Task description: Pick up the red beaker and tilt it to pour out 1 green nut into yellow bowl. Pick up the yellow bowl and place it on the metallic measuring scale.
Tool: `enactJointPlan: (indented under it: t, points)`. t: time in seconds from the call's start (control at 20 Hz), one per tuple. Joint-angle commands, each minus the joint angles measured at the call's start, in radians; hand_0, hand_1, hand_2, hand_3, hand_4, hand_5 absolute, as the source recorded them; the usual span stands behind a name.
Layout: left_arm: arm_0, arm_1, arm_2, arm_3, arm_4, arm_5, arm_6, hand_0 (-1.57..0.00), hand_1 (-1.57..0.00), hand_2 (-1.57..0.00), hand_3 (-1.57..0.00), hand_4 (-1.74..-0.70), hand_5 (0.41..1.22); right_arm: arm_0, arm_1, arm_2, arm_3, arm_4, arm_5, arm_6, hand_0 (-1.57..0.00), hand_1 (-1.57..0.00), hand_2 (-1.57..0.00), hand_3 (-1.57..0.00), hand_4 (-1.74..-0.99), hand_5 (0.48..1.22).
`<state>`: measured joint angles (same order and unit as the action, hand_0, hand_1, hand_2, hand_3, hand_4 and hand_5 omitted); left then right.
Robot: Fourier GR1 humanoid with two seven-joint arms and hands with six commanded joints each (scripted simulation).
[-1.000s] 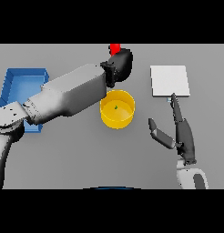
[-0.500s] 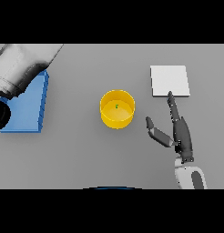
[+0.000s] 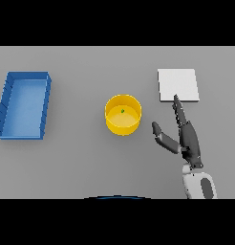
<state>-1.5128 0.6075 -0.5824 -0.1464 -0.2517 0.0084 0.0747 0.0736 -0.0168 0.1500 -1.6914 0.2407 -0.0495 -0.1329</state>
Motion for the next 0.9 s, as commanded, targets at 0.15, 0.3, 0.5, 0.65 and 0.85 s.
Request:
enactJointPlan:
  t: [0.15,0.3,0.5,0.65,0.85]
  points:
    - [0.131,0.033,0.063,0.003,0.153,0.1,0.126,-1.57,-1.57,-1.57,-1.55,-1.74,1.221,0.003,-0.013,0.0,-0.002,-0.015,0.022,-0.022,0.0,0.0,0.0,0.0,-1.148,0.663]
    - [0.216,0.065,0.109,-0.06,0.264,0.15,0.168,-1.57,-1.57,-1.57,-1.52,-1.74,1.221,-0.005,-0.022,0.004,0.003,0.006,0.015,-0.022,0.0,0.0,0.0,0.0,-1.168,0.68]
    - [0.4,0.091,0.137,-0.226,0.4,0.214,0.257,-1.57,-1.57,-1.57,-1.4,-1.74,1.221,0.011,-0.028,0.011,0.012,0.02,0.017,-0.044,0.0,0.0,0.0,0.0,-1.192,0.704]
    - [0.558,0.113,0.135,-0.414,0.483,0.289,0.305,-1.57,-1.57,-1.57,-1.38,-1.74,1.221,-0.003,-0.03,0.006,0.007,0.015,0.016,-0.028,0.0,0.0,0.0,0.0,-1.202,0.709]
    - [0.719,0.156,0.115,-0.63,0.556,0.391,0.4,-1.57,-1.57,-1.57,-1.4,-1.74,1.221,-0.003,-0.025,0.01,0.023,0.026,0.009,-0.028,0.0,0.0,0.0,0.0,-1.201,0.696]
